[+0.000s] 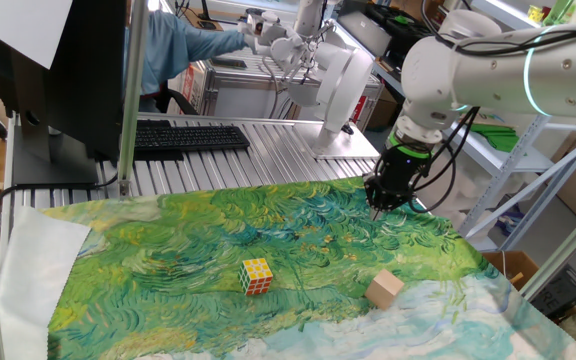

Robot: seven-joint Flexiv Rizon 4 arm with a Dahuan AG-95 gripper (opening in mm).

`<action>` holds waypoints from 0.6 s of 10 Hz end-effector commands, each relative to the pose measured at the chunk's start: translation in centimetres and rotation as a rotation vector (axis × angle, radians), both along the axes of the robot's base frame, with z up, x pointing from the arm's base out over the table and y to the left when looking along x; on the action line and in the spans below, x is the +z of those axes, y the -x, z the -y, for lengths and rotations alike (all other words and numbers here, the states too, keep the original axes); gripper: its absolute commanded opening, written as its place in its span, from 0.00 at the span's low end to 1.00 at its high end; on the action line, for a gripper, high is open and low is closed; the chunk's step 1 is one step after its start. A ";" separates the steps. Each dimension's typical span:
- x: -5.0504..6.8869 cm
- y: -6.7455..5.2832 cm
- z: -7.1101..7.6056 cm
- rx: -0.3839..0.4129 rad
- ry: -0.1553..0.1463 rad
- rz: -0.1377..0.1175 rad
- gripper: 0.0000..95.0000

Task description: Pick up the small block on the left and move it to the right

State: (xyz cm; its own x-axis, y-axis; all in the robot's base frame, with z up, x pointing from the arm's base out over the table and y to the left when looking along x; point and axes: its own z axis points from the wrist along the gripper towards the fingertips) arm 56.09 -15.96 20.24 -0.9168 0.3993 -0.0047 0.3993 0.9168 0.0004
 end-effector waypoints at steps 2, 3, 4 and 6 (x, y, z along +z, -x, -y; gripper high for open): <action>0.0 0.0 0.0 -0.069 0.000 0.002 0.00; 0.0 0.0 0.0 -0.083 0.001 0.002 0.00; 0.0 0.0 0.0 -0.096 0.003 0.002 0.00; 0.0 0.0 0.0 -0.130 0.002 0.004 0.00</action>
